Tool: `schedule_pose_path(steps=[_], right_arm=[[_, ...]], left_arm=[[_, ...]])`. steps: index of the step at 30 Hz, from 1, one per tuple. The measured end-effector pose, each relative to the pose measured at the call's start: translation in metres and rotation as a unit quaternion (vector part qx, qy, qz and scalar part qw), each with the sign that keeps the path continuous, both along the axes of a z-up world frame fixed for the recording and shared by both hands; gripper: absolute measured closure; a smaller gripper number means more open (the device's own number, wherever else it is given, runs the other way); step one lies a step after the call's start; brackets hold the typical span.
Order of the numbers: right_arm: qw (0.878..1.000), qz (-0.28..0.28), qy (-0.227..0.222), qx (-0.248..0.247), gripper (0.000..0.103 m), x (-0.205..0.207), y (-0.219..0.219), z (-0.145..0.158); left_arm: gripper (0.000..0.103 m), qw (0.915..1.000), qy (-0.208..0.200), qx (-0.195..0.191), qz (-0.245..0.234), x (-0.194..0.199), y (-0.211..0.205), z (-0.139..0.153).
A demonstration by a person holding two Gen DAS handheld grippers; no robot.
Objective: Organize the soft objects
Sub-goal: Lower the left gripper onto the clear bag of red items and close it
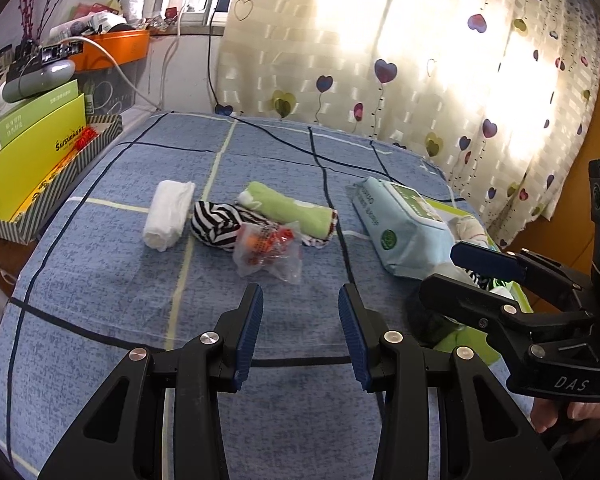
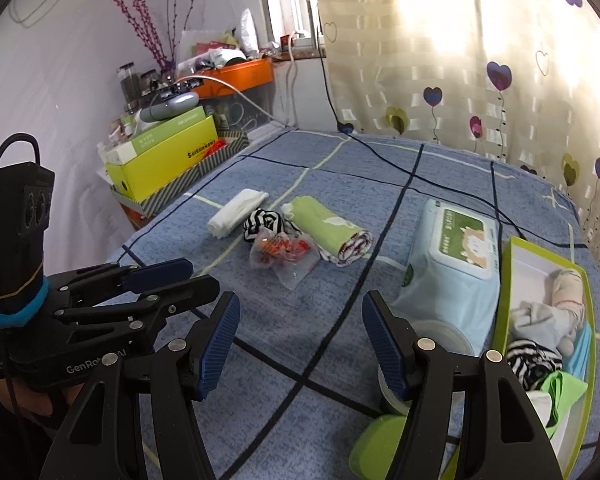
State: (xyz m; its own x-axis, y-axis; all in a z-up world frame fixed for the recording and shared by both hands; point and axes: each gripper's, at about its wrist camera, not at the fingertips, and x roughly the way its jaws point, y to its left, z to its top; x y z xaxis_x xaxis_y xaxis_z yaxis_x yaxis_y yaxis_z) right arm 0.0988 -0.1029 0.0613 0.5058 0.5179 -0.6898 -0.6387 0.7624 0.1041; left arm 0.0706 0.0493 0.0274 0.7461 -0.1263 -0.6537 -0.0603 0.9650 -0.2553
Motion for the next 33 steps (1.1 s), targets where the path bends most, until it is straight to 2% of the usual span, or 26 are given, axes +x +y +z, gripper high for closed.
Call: schedule_pose_path(steps=[13,20,33], right_arm=[[1.0,-0.001,0.005,-0.017,0.039,0.018,0.014,-0.004],[1.0,-0.01,0.01,-0.023,0.039,0.031,0.015,-0.007],[1.0,-0.014,0.007,-0.009,0.039,0.041,0.003,-0.004]], left_arm=[[0.062,0.9995,0.02,-0.024,0.003,0.027,0.022,-0.018],[0.062,0.9983,0.043,-0.039,0.009,0.049,0.03,-0.032],[0.062,0.9953,0.088,-0.033,0.024,0.101,0.031,-0.057]])
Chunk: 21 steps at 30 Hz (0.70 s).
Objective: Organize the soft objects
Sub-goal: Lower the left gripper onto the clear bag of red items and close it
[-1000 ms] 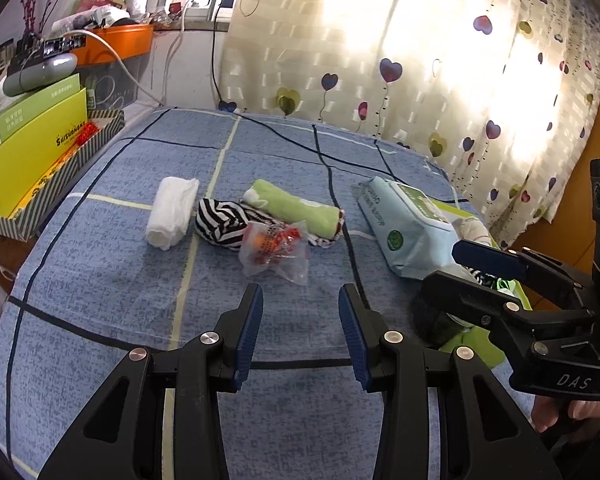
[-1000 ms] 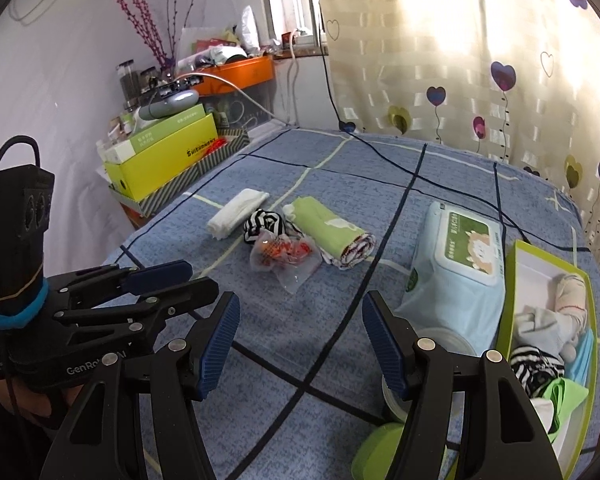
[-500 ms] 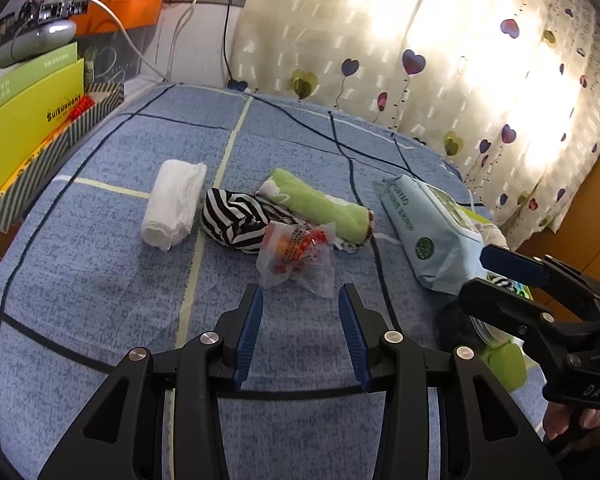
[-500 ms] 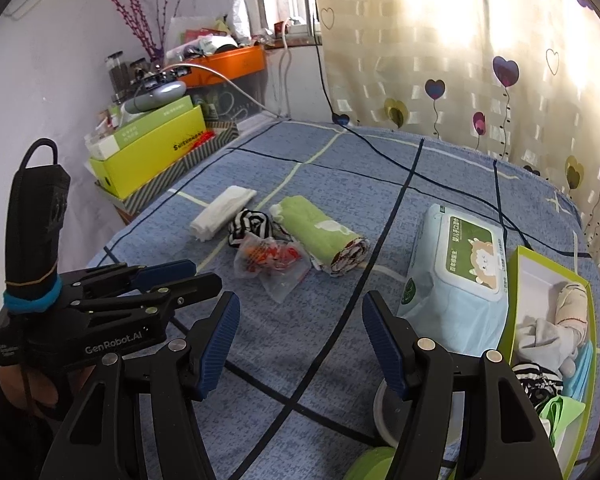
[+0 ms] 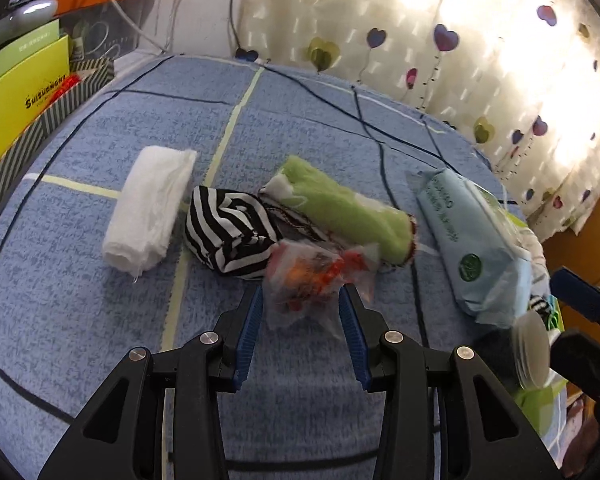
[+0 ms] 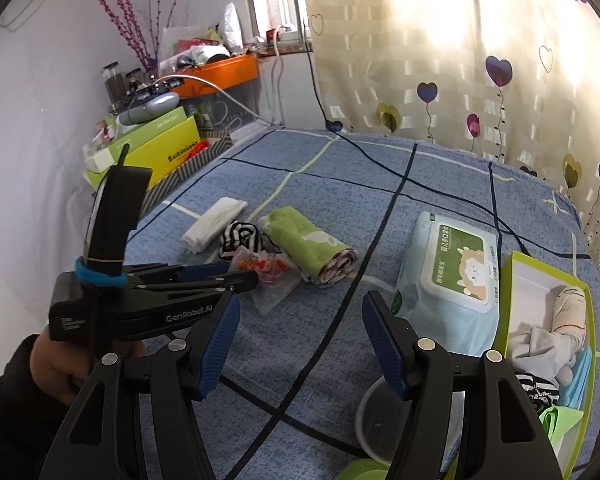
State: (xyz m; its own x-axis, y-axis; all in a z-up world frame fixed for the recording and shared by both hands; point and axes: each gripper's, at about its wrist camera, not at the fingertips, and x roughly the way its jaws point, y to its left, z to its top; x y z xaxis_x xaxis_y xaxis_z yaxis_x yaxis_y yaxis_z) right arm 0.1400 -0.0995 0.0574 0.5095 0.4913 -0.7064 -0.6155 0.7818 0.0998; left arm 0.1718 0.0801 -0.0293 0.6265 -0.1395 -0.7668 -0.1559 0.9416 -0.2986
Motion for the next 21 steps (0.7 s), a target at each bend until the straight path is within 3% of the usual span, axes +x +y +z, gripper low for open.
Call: schedule_pose_path(steps=[4,5,6,10,21], right_arm=[[1.0,-0.006,0.002,0.001,0.039,0.004,-0.003,-0.001],[1.0,-0.007,0.003,0.0,0.039,0.005,-0.003,-0.002],[1.0,-0.007,0.003,0.0,0.039,0.005,-0.002,-0.003],[1.0,-0.008,0.006,-0.004,0.039,0.006,0.001,-0.005],[1.0,-0.001,0.003,-0.017,0.039,0.004,0.02,-0.005]], left_arm=[[0.064,1.0,-0.005,-0.007,-0.003,0.001,0.001,-0.004],[0.079,1.0,-0.005,-0.005,-0.005,0.001,0.001,-0.004],[0.085,1.0,-0.006,-0.002,-0.007,0.001,0.0,-0.004],[0.098,0.9996,-0.024,-0.006,-0.011,-0.006,0.0,0.003],[0.101,0.9971,-0.075,-0.016,0.003,-0.048,0.021,0.032]])
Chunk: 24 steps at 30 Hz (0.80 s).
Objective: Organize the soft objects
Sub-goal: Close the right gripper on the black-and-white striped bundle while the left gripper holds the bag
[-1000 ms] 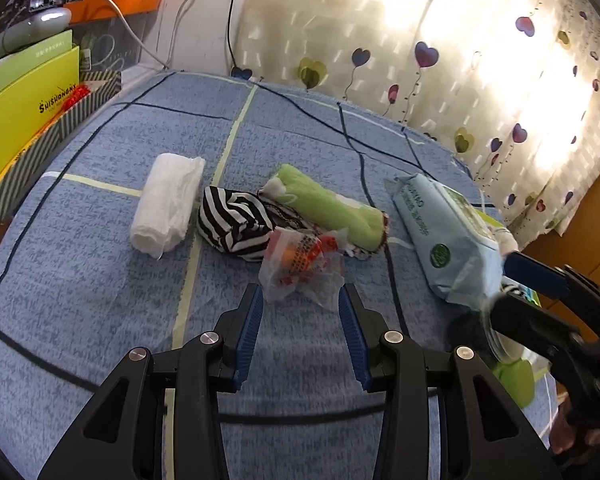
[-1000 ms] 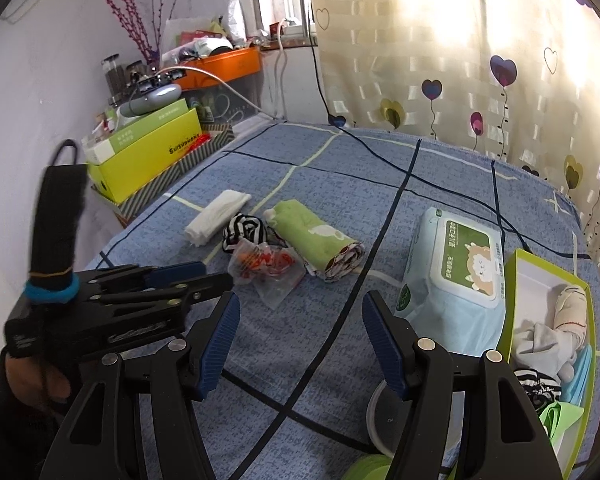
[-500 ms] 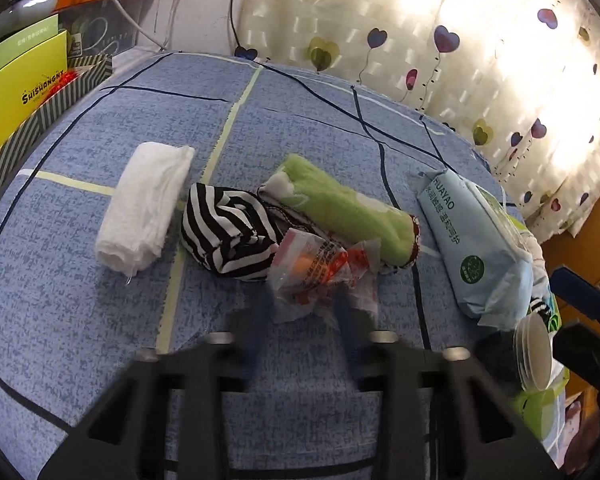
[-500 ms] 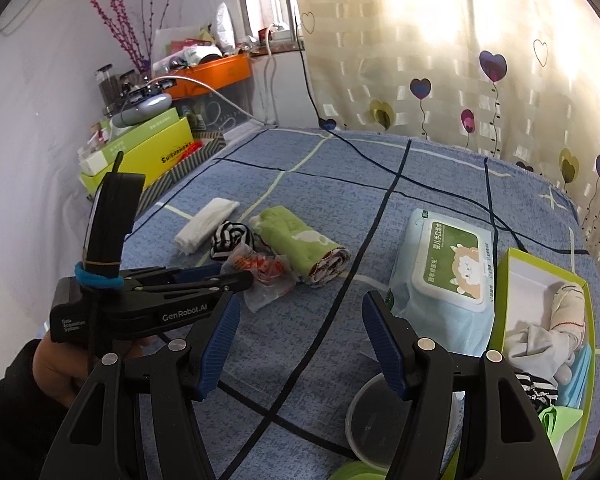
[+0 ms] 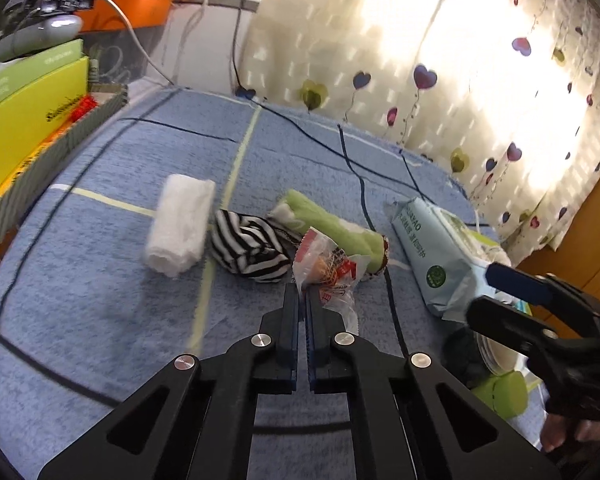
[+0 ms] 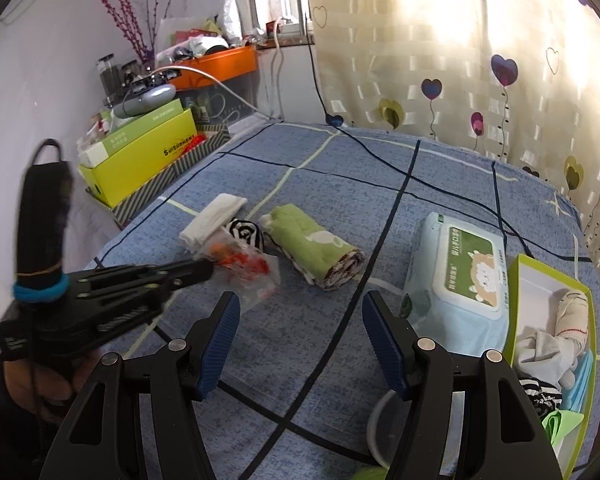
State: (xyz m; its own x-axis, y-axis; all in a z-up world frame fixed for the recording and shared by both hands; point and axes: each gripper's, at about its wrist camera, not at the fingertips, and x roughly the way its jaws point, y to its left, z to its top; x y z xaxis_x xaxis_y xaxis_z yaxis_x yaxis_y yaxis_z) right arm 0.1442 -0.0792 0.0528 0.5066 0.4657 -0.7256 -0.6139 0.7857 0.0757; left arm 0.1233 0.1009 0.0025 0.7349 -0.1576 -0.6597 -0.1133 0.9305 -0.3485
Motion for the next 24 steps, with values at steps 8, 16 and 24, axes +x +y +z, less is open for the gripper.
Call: schedule_pose_path(steps=[8,16,24], right_arm=[[1.0,0.023,0.019,-0.005,0.039,0.006,0.04,-0.013],[0.998,0.032,0.047,-0.008,0.039,0.023,0.083,-0.037],[0.997,0.02,0.077,-0.007,0.047,0.051,0.117,-0.062]], left_arm=[[0.101,0.9994,-0.008,0.002,0.033,-0.028,0.034,0.004],[0.101,0.9978,-0.019,0.001,0.063,-0.043,0.067,0.001],[0.101,0.9965,-0.017,-0.015,0.081,-0.05,0.094,-0.007]])
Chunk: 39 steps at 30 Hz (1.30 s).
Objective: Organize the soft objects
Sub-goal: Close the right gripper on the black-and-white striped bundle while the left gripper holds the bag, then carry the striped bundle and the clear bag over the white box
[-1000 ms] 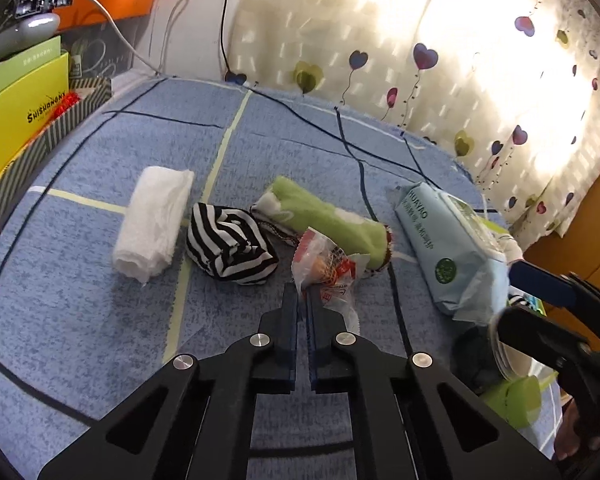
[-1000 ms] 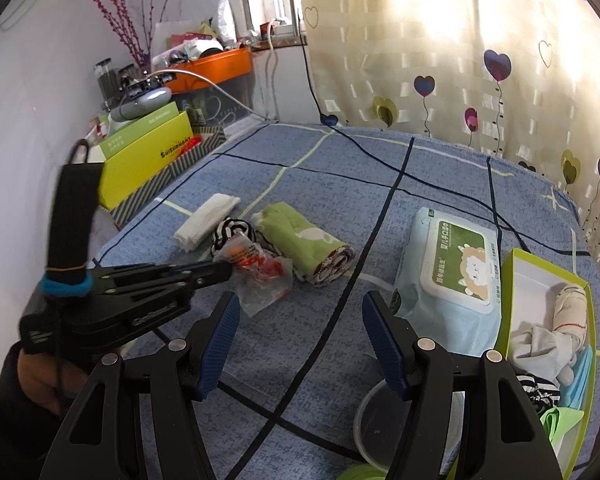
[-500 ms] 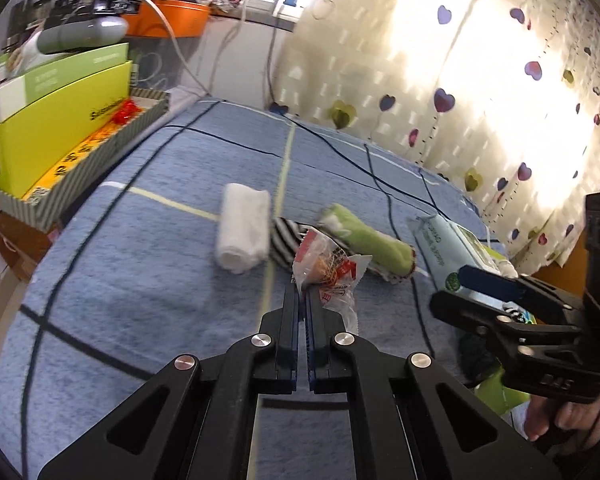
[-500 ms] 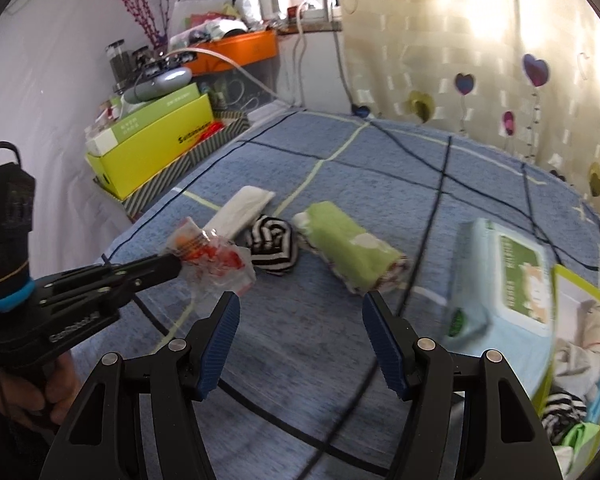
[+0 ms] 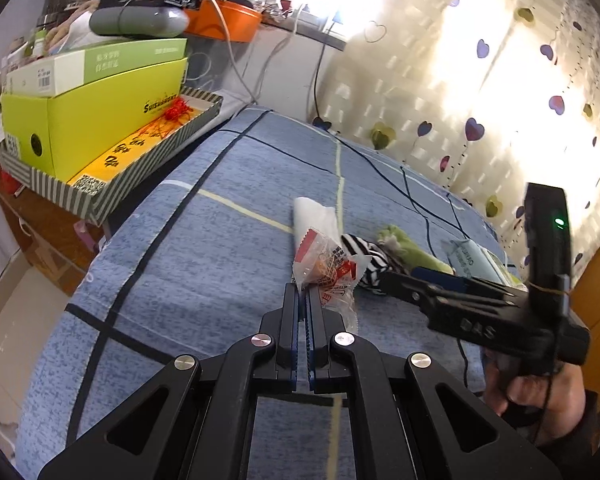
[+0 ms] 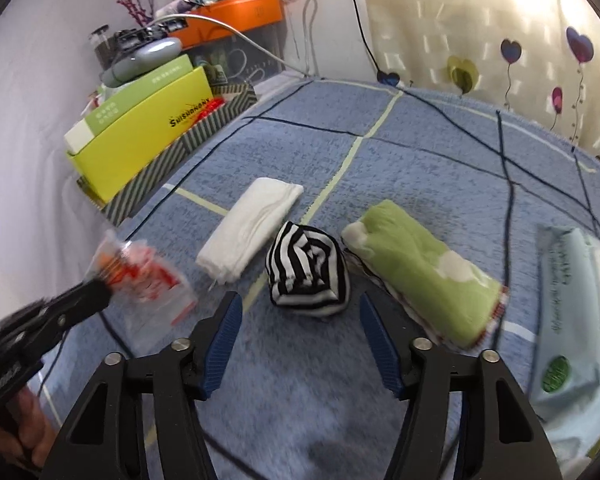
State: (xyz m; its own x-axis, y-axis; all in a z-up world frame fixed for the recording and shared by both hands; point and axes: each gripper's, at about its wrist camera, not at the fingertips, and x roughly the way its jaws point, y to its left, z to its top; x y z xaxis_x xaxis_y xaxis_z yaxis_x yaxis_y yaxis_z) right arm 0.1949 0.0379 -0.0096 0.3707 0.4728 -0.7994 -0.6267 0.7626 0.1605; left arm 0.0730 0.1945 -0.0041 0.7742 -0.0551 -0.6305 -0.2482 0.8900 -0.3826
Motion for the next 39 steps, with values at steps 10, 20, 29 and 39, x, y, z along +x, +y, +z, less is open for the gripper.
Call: schedule_pose_path(steps=[10,20,29,39], right_arm=[[1.0,-0.022,0.016,-0.006,0.085,0.021,0.012,-0.02],[1.0,-0.007,-0.008,0.016,0.086,-0.022,-0.015,0.008],[0.998,0.001,-0.05,0.047,0.086,-0.072,-0.063,0.05],[0.994,-0.012,-0.083,0.073,0.086,-0.102,-0.112,0.078]], left_arm=[[0.1,0.9999,0.0,-0.01,-0.004,0.001,0.004,-0.003],[0.1,0.9999,-0.009,0.008,-0.009,-0.01,-0.017,0.012],[0.1,0.999,-0.012,0.038,-0.019,-0.018,-0.056,0.025],[0.1,0.9965,-0.027,0.069,-0.039,-0.023,-0.095,0.047]])
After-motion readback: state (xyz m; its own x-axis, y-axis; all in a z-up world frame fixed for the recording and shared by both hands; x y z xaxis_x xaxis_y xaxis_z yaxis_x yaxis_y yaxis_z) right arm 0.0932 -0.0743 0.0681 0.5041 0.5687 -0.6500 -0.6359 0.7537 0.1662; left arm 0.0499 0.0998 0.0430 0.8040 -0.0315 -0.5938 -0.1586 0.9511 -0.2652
